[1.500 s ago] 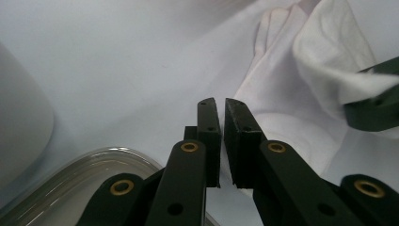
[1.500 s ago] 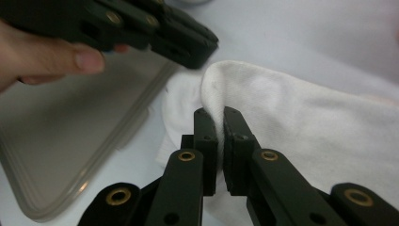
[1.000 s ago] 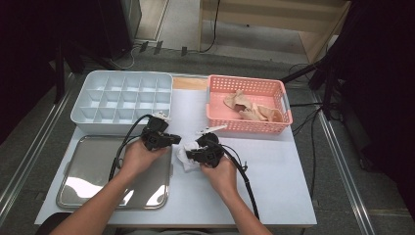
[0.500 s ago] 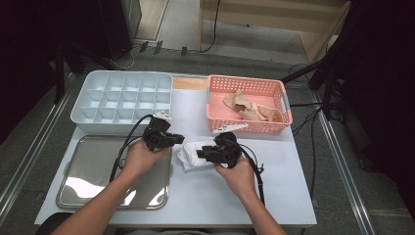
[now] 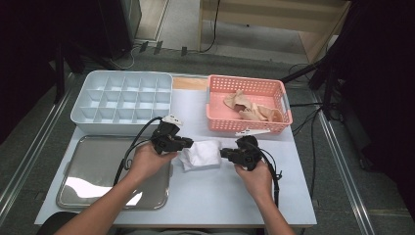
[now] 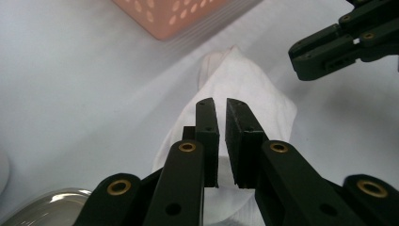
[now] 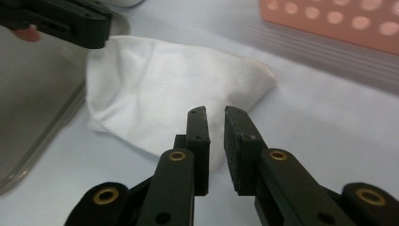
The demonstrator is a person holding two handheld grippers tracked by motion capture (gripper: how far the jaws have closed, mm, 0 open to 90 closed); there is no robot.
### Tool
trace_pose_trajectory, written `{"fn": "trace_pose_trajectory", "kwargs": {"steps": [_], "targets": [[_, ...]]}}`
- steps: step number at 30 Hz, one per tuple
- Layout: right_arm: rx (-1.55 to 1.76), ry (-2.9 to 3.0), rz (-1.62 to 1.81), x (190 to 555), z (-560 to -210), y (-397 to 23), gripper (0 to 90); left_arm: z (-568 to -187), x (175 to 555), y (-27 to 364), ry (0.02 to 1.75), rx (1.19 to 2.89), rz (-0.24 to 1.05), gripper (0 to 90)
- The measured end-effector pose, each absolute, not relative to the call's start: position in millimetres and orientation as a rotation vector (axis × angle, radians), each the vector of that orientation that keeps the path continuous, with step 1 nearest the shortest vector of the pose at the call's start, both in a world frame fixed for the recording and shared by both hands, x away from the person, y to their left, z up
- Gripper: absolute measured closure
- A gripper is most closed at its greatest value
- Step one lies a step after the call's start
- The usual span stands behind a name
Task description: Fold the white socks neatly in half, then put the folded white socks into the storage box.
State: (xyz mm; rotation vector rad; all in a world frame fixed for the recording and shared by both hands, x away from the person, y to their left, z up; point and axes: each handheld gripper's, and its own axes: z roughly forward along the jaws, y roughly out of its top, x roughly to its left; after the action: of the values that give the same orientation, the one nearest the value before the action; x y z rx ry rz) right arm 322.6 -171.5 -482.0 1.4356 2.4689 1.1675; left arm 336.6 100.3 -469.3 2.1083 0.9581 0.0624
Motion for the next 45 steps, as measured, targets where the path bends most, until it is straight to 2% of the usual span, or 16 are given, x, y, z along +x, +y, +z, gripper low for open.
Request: {"fn": "trace_pose_trajectory", "kwargs": {"steps": [4, 21, 32, 45], "targets": [[1.469, 2.448, 1.152, 324.7, -487.8, -177.9, 81.5, -470.7, 335.8, 97.4, 0.946, 2.121, 0.051, 84.3], [1.501, 2.396, 1.201, 327.1, -495.7, -181.1, 67.7, -487.5, 333.3, 97.8, 0.965, 2.176, 0.042, 83.9], [1.493, 2.395, 1.234, 329.1, -500.3, -173.0, 58.5, -494.8, 333.4, 105.8, 1.004, 2.198, 0.037, 84.2], [1.493, 2.428, 1.167, 333.2, -513.7, -151.9, 51.9, -496.4, 332.1, 107.4, 1.013, 2.195, 0.028, 84.3]]}}
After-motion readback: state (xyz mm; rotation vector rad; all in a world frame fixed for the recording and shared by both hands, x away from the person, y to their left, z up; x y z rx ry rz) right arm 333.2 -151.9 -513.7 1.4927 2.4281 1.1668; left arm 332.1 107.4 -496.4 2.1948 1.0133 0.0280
